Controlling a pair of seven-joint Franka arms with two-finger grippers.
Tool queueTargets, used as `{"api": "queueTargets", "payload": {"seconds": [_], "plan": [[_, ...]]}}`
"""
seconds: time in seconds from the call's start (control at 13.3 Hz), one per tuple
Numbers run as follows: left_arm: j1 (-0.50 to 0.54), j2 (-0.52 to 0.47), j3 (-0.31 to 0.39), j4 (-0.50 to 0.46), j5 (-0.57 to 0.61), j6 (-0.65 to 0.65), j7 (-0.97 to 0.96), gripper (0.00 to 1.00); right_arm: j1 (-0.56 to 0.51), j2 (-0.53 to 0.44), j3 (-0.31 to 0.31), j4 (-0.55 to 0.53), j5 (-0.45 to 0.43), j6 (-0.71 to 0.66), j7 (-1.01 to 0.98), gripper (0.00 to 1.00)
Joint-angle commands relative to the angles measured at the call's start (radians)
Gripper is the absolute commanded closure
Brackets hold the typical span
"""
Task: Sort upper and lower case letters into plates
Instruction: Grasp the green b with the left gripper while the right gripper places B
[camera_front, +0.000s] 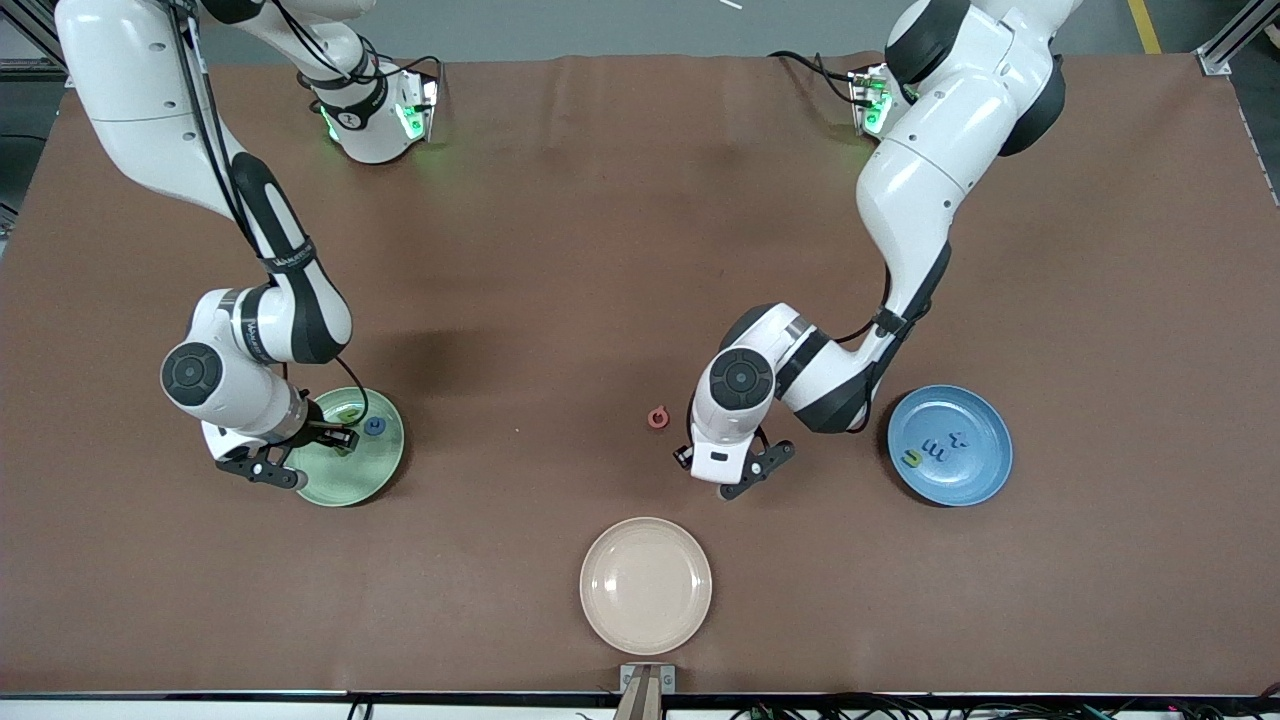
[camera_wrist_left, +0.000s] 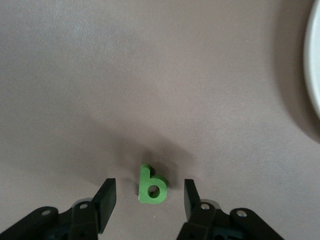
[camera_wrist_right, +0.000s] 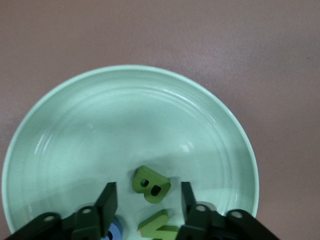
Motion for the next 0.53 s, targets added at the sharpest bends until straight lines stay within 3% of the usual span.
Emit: {"api": "queueTargets", "payload": {"seconds": [0.0, 0.23, 0.45], "plan": [[-0.034, 0.020, 0.037, 0.039, -0.016, 0.009, -0.016, 0.40, 0.002, 0.002, 0.022, 0.031, 0.013, -0.038, 0.035, 0.00], [-0.038, 0.032, 0.038, 0.040, -0.016, 0.026, -0.018, 0.44, 0.133, 0.004, 0.029, 0.143, 0.013, -0.210, 0.337, 0.00], [-0.040, 0.032, 0.044, 0.036, -0.016, 0.028, -0.018, 0.60, 0.299, 0.048, 0.029, 0.232, 0.013, -0.213, 0.653, 0.00]]}}
